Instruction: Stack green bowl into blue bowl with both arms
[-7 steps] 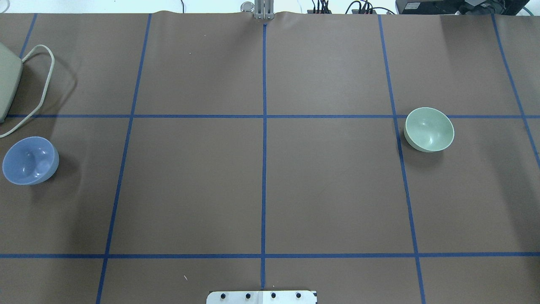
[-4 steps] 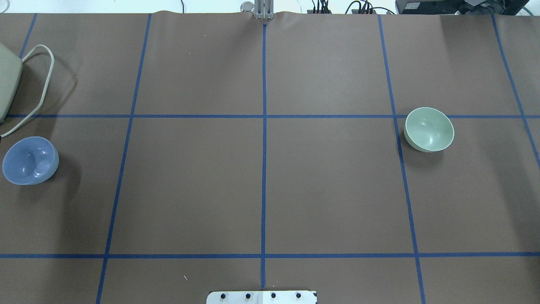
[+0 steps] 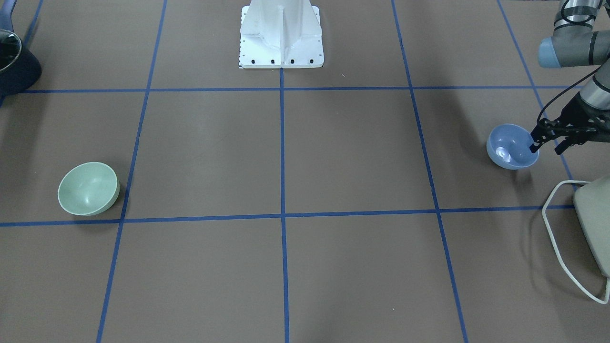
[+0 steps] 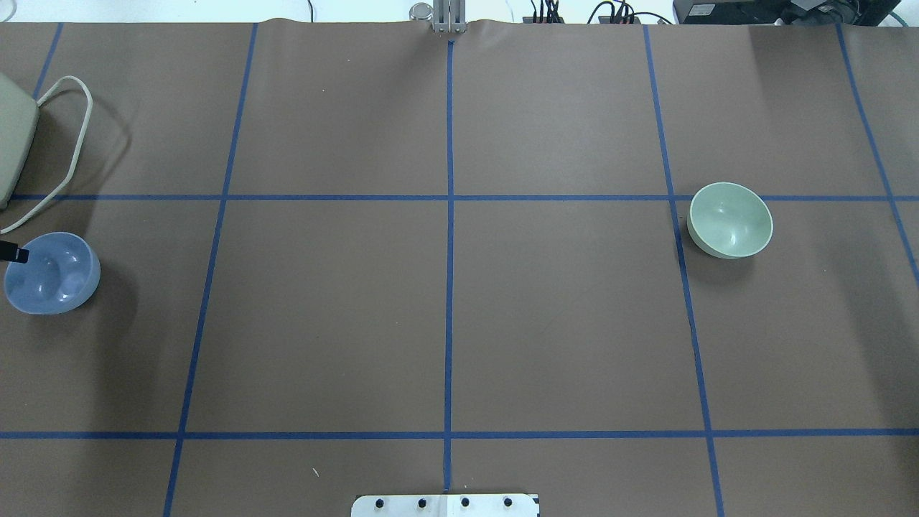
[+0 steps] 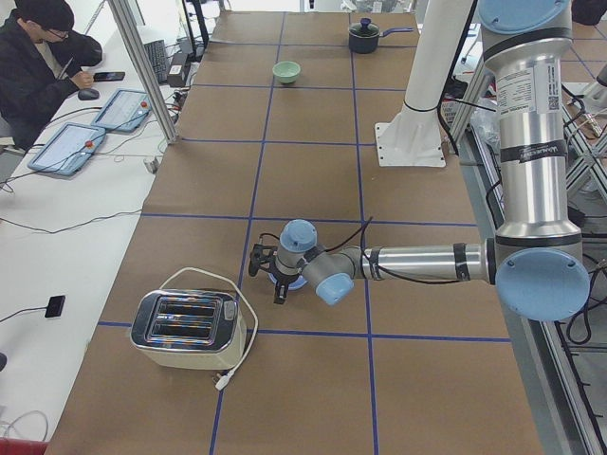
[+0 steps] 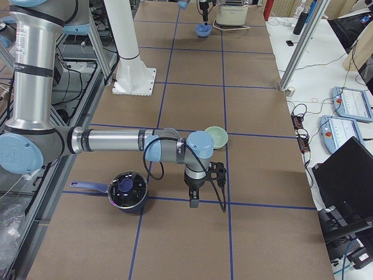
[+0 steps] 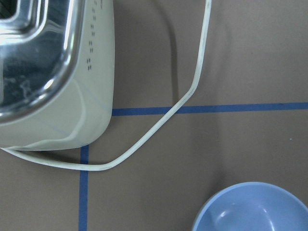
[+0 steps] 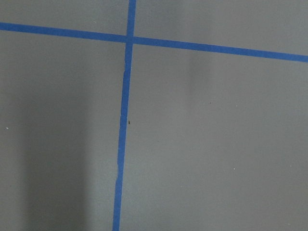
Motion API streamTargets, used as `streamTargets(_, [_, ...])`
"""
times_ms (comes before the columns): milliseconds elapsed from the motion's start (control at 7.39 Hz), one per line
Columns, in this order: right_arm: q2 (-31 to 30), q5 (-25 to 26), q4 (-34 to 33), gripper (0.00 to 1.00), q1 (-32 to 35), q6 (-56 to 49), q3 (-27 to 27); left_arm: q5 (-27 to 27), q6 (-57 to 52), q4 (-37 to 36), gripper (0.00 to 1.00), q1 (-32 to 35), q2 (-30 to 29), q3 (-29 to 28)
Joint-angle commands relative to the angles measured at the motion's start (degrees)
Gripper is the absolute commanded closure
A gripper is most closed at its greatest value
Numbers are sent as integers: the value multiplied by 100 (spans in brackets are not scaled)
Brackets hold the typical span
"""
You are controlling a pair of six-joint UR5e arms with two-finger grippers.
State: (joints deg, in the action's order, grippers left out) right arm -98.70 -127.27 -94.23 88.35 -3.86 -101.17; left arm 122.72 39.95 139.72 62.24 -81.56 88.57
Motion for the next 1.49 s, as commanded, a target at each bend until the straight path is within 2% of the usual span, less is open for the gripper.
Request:
streamTargets(0, [9, 0, 1, 0, -2, 0, -8, -20, -22, 116, 93, -124, 17, -15])
streamTargets(271, [9, 0, 1, 0, 7, 0, -17, -20, -22, 178, 94, -177, 35, -15])
streamTargets(406, [9, 0, 1, 0, -2, 0, -25, -20, -22, 187, 100, -178, 35, -6])
streamTargets(541, [9, 0, 1, 0, 7, 0, -34, -12, -13, 248, 100, -169, 35, 55])
streamTargets(812, [9, 0, -8, 0, -2, 0, -34, 399, 91, 57, 100, -169, -70, 475])
streamTargets(1083, [9, 0, -8, 0, -2, 8, -34, 481, 319, -1457, 100, -169, -621, 1325])
streamTargets(1218, [0, -9, -8, 0, -2, 8, -34, 455, 834, -1900, 100, -256, -1138, 1495])
streamTargets(1353, [0, -9, -8, 0, -2, 8, -34, 350, 1231, -2044, 100, -692, -1543, 1471])
